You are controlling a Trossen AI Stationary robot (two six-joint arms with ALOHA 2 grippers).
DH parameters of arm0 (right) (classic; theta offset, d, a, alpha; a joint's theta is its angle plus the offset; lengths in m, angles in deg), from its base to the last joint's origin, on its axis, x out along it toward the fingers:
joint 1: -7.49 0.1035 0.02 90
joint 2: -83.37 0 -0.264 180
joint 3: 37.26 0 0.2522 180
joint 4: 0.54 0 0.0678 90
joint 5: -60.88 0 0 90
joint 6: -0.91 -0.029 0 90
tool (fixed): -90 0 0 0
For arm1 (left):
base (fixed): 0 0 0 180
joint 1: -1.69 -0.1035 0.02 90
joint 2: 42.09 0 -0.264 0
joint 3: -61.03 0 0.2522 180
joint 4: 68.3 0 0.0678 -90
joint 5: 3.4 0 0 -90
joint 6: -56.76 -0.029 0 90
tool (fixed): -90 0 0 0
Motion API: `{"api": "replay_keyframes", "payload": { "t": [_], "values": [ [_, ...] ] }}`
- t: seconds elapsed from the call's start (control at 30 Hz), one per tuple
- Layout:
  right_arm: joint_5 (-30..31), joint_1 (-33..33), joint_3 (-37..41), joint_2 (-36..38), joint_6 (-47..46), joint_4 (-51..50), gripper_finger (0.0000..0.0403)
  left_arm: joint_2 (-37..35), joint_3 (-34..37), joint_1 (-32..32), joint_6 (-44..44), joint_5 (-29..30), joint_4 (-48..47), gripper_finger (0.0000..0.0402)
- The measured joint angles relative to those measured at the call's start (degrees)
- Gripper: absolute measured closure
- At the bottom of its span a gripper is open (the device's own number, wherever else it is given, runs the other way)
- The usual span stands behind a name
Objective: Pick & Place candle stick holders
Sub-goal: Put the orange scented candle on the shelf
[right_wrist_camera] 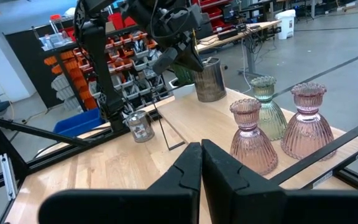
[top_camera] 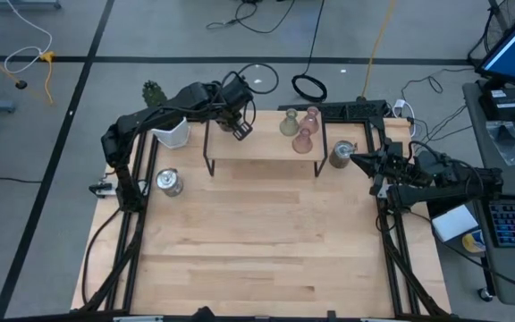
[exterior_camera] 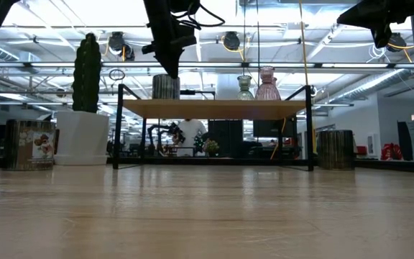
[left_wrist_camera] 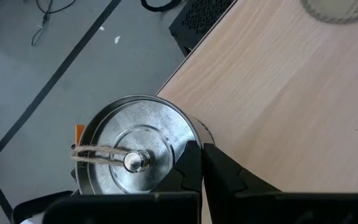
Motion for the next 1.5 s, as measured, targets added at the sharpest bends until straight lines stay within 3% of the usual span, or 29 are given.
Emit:
{"api": "replay_keyframes", "payload": {
  "t": [1.0,1.5],
  "values": [
    [0.0,0.0,0.0,0.0,0.0,0.0,0.0399,0.0,-0.2,0.3,1.5,-0.8,-2.0,0.0401],
    [0.0,0.0,0.0,0.0,0.0,0.0,0.0399,0.0,-0.3,0.8,2.8,-1.0,-1.8,0.0379]
  ]
}}
